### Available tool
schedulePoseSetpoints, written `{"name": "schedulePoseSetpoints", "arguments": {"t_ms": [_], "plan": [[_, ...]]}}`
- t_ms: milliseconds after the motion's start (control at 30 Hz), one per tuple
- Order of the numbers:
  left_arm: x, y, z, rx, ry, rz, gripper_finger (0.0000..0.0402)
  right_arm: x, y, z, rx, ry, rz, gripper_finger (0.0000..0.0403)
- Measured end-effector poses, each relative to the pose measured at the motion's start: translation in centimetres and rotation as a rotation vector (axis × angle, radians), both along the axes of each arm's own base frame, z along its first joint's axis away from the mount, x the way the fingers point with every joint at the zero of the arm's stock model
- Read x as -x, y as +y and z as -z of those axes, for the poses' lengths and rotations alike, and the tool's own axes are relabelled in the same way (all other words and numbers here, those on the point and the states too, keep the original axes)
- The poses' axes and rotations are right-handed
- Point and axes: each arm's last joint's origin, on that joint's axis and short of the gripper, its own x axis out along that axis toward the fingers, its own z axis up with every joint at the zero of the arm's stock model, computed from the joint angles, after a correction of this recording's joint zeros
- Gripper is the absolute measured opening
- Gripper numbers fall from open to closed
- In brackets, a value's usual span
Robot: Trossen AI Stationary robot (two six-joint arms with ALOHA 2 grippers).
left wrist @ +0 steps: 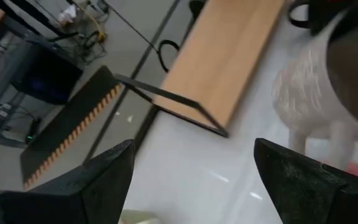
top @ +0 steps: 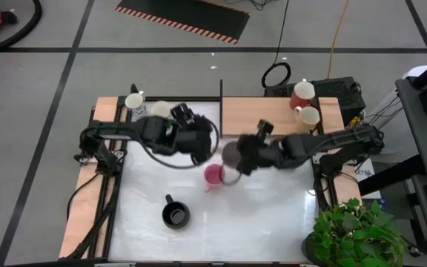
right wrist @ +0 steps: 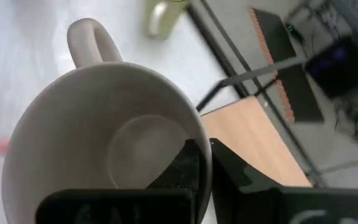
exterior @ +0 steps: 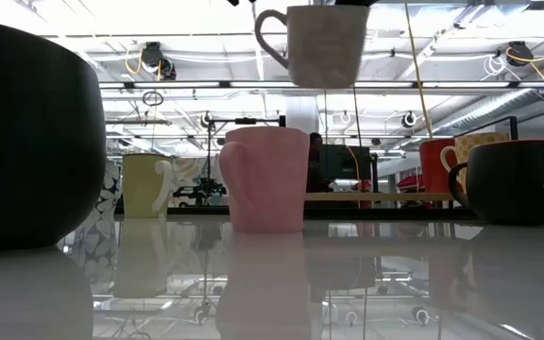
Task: Place coffee mugs
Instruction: Put the gray mug on the shelf
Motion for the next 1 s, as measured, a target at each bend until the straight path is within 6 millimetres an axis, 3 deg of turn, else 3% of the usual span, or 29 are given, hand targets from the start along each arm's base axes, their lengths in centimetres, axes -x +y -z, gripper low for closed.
{"name": "schedulePoseSetpoints", "arguments": {"t_ms": [267,467,700,1000], "plan": [[3.0,5.3,-4.3,-0.042,-0.176,-0.098,0.0333,0.0,-6.2,-4.7,-0.082,-0.230,0.262,0.0003],[5.3,8.4,-7.4,-0.076,-0.328,-0.098,0.0333,1.1,-10.8,-5.2,-0.172,-0.280,0.441,0.0003],[6.9,10.8,-8.3,-0.165,-0.275,-0.095,0.0333,2.7,-16.1,-5.0,-0.327,-0.339,0.589,0.0003],[7.2,12.2,-7.9,-0.077,-0.333,-0.197,0.0333,6.2,-21.5,-4.6,-0.336,-0.295,0.740,0.0003]]}}
